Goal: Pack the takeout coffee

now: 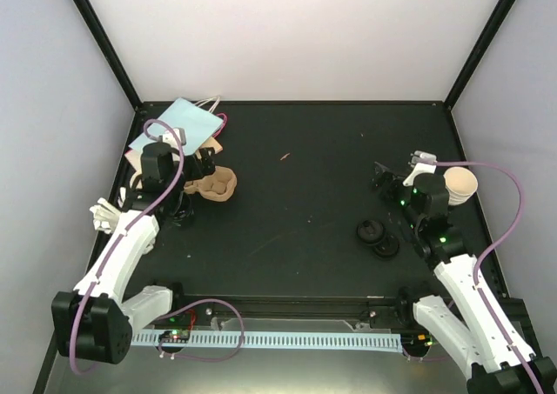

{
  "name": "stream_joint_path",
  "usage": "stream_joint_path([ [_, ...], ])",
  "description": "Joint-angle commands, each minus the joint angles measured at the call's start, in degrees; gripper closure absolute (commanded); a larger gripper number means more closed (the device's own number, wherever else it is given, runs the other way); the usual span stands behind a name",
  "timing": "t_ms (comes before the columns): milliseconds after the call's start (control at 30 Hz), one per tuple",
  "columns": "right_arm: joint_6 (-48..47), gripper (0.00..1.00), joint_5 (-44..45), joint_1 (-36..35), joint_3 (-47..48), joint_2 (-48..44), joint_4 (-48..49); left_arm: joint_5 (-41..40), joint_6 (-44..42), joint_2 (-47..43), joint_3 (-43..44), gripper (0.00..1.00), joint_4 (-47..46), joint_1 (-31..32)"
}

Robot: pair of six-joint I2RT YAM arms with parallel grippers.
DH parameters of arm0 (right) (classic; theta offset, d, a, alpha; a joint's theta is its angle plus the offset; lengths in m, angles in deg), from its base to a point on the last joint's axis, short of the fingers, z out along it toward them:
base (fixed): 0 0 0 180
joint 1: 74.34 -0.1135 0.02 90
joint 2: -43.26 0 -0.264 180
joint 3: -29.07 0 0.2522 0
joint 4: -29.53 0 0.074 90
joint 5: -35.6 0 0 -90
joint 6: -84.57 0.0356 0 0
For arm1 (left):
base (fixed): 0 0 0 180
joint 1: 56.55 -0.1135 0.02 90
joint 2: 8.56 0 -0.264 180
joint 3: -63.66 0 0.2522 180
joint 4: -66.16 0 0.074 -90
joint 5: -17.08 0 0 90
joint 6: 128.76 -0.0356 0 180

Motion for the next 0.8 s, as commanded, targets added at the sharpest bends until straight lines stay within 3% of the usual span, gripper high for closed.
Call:
stream_joint_path([
  [0,1.0,0.0,-2.4,-0.1,0.8,-1.2,-6.1,-2.5,1.5,2.8,4.1,0.01,-0.1,-0.9],
  [167,3.3,0.0,-5.7,-0.1,3.4,0.2,-10.0,3.3,3.3,8.5,9.7,0.01,3.2,-3.6],
  [367,-0.4,0.0,-7.1,-0.1,2.6,1.4,-10.9,12.2,6.1,9.3,6.9,0.01,-1.6,-5.4],
  [567,-3.1,0.0,-9.3,-0.1,-0.5,-1.7,-7.5,7.3,8.3,6.3,0.2,0.01,-10.0,-6.9],
  [767,-3.9,0.0,-12.7,-0.1,1.6,-0.2,-8.1,5.9,-1.2,19.7,14.6,0.02,4.9,-7.2],
])
